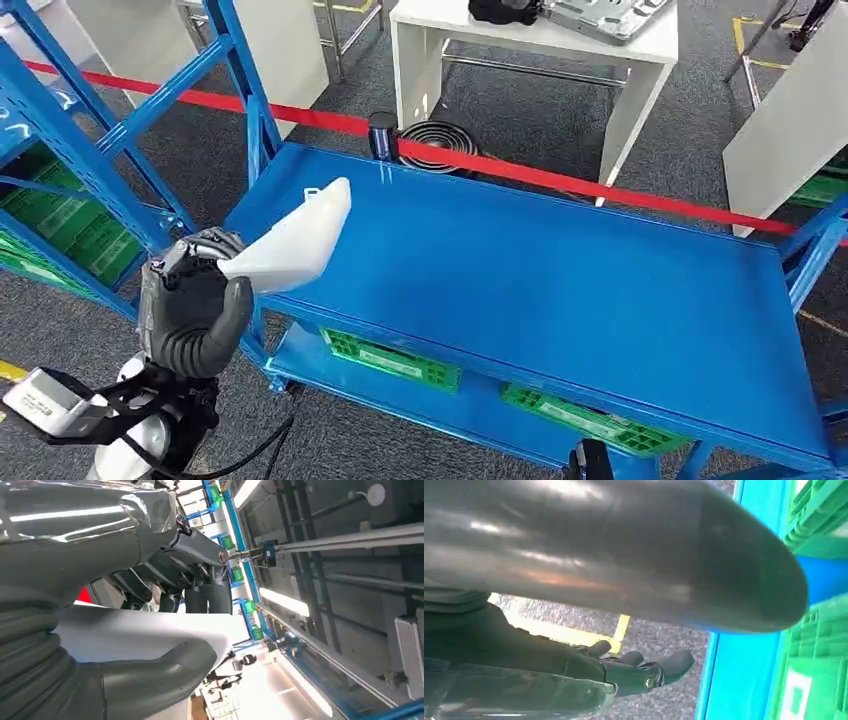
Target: Take the parts from the cabinet and place them on the table.
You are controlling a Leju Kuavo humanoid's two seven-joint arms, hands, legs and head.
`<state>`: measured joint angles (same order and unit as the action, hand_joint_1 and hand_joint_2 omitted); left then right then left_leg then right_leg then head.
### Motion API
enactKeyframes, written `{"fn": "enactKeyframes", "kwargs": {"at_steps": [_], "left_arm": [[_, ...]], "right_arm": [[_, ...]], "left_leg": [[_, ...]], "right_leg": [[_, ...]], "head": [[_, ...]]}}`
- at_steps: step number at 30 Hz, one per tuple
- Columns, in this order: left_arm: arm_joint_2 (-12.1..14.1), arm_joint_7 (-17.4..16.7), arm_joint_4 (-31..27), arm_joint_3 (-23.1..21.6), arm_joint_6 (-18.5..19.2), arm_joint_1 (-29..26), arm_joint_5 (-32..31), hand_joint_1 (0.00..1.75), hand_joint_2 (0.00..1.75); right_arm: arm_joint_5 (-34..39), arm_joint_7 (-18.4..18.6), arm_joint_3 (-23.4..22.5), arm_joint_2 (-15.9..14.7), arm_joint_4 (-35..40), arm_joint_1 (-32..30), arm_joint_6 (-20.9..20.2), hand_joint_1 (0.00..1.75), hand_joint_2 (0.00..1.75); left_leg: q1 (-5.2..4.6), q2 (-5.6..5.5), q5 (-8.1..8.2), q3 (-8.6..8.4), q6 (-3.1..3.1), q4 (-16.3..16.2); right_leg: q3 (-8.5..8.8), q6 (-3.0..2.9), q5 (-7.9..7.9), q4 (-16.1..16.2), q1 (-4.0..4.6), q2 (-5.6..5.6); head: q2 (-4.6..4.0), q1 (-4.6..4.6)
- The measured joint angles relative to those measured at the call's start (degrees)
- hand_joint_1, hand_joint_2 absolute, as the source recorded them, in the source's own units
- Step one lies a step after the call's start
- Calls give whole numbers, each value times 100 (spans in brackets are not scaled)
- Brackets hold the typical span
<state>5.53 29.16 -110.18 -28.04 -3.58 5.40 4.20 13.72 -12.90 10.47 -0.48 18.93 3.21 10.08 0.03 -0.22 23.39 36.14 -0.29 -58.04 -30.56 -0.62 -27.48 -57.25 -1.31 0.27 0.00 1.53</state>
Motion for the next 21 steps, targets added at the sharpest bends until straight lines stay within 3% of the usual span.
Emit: {"fn": "enactKeyframes", "kwargs": {"at_steps": [1, 3, 4, 5, 6, 7, 9, 10, 11, 12, 14, 15, 16, 17, 19, 20, 21], "left_arm": [[2, 0, 0, 2, 9, 0, 0, 175, 175], [7, 0, 0, 2, 9, -3, 0, 175, 175], [7, 0, 2, 2, 9, -6, 0, 175, 175], [7, 0, 4, 2, 9, -9, -9, 175, 175], [7, 0, 7, 0, 9, -10, -13, 175, 175], [11, 0, 7, 0, 0, -8, -26, 175, 175], [11, 11, 4, -2, -13, 14, -59, 175, 175], [11, 13, 4, -2, -13, 38, -63, 175, 175], [11, 17, 2, -4, -22, 34, -63, 175, 175], [13, 28, 2, -4, -28, 42, -63, 175, 175], [24, 30, 2, -7, -39, 39, -63, 175, 175], [22, 33, 2, -11, -42, 41, -63, 175, 175], [22, 33, 2, -15, -44, 51, -63, 175, 175], [20, 35, 2, -15, -55, 52, -61, 175, 175], [22, 33, 11, -20, -55, 36, -61, 175, 175], [22, 33, 15, -20, -55, 37, -61, 175, 175], [22, 33, 24, -22, -55, 34, -61, 175, 175]], "right_arm": [[2, 0, 4, -4, 0, 4, 4, 0, 0], [11, 0, 20, -4, 0, 1, 9, 0, 0], [15, 0, 22, -4, 0, -3, 9, 0, 0], [15, 0, 22, -5, -2, -6, 9, 0, 0], [15, 0, 24, -7, -2, -6, 9, 0, 0], [15, 0, 26, -9, -4, -6, 9, 0, 0], [15, 0, 42, -7, -7, -4, -2, 0, 0], [15, 0, 52, 7, -7, -5, -4, 0, 0], [15, 0, 66, 0, -7, -2, -4, 0, 0], [15, 0, 70, 0, -11, -2, -7, 0, 0], [16, 2, 77, 9, -24, -17, -7, 0, 0], [18, 2, 76, 4, -31, -14, -7, 0, 0], [18, 2, 81, 6, -33, -14, -7, 0, 0], [18, 2, 81, 0, -33, -12, -7, 0, 0], [22, 2, 81, -31, -37, -15, -7, 0, 0], [22, 2, 81, -35, -39, -15, -7, 0, 0], [22, 2, 81, -42, -44, -15, -7, 0, 0]], "left_leg": [[13, 12, 256, 76, -40, -233], [48, 14, 830, 386, -102, -1152], [57, 14, 1006, 500, -115, -1536], [61, 15, 1053, 512, -116, -1717], [60, 15, 975, 377, -106, -1604], [57, 13, 810, 109, -82, -1237], [27, 4, 508, -634, 33, -161], [4, 11, 655, -801, 89, 155], [-27, 25, 530, -776, 83, 130], [-58, 16, 522, -757, 103, 138], [-87, 22, 422, -703, 197, 207], [1, 64, 283, -751, 228, 346], [-27, 64, 224, -705, 253, 402], [-26, 64, 128, -604, 293, 403], [-31, 71, 8, -436, 291, 395], [-31, 72, -51, -355, 282, 387], [-23, 75, -112, -259, 265, 370]], "right_leg": [[-33, -54, 34, -2, -1, -4], [-133, -90, 104, -9, 20, -13], [-188, -97, 146, -12, 32, -16], [-247, -92, 182, -19, 44, -17], [-303, -85, 215, -28, 49, -16], [-351, -87, 254, -33, 64, -14], [-398, -76, 321, -32, 89, -4], [-415, -49, 352, -29, 85, -7], [-424, 6, 403, -2, 80, -13], [-433, 51, 434, -2, 57, -16], [-439, 126, 533, 54, 56, -19], [-485, 113, 485, 4, 53, -28], [-563, 95, 319, -102, 78, -25], [-723, 46, -57, -523, 64, -24], [-969, 45, -520, -1368, 40, -24], [-1012, 99, -572, -1643, 30, -25], [-942, 180, -494, -1701, 11, -26]], "head": [[0, 17], [0, 20], [0, 20], [0, 20], [0, 22], [0, 22], [0, 20], [0, 15], [0, 2], [0, 31], [0, 30], [0, 24], [0, 20], [0, -7], [0, -7], [0, -7], [0, -9]]}}
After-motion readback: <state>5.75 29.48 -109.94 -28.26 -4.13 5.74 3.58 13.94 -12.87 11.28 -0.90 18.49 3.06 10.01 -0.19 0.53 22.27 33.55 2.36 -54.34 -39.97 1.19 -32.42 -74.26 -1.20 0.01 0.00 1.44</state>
